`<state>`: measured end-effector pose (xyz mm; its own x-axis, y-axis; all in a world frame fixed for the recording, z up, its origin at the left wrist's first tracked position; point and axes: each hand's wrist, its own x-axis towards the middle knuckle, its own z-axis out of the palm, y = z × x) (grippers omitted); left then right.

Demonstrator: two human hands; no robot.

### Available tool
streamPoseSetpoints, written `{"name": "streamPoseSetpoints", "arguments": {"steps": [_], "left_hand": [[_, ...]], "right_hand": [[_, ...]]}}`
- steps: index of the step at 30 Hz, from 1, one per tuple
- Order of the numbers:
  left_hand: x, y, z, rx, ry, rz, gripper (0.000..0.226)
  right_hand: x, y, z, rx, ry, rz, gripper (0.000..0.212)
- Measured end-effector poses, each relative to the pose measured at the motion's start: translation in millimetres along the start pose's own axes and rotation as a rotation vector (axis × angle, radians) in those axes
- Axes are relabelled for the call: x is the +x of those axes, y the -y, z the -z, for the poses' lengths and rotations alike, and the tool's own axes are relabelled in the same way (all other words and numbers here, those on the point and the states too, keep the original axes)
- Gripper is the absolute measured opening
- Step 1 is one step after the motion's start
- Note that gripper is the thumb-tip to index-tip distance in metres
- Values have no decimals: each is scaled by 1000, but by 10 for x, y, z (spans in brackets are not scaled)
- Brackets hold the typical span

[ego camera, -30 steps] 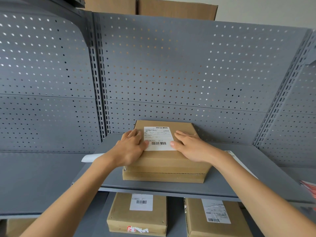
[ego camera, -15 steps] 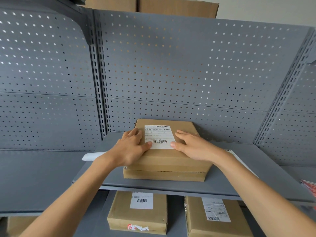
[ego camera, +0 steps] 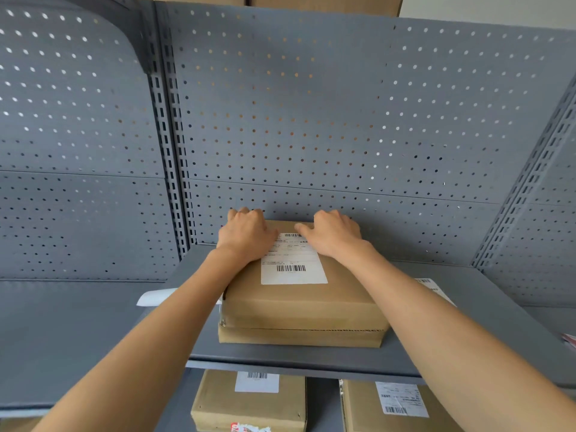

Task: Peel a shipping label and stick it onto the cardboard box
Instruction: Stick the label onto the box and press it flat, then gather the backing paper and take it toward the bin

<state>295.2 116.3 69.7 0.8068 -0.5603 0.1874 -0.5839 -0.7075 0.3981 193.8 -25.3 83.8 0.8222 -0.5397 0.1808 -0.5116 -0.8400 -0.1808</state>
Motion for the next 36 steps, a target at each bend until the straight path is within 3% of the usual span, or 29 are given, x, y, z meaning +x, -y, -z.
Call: {"name": "streamPoseSetpoints", "arguments": {"steps": [5, 11, 25, 31, 36], "left_hand": [[37, 89, -80, -22, -61, -34, 21], [55, 124, -97, -19, -83, -62, 22], [-117, 227, 32, -119, -136, -106, 19], [-448, 745, 399, -101, -292, -144, 17], [-806, 1275, 522, 56, -170, -50, 20]], "right_hand": [[38, -70, -103, -11, -25, -8, 40], [-14, -117, -99, 0, -52, 20, 29], [-117, -46, -32, 36, -102, 72, 24], [-228, 630, 6, 181, -48, 318, 17], [-399, 1318, -99, 154, 159, 509, 22]]}}
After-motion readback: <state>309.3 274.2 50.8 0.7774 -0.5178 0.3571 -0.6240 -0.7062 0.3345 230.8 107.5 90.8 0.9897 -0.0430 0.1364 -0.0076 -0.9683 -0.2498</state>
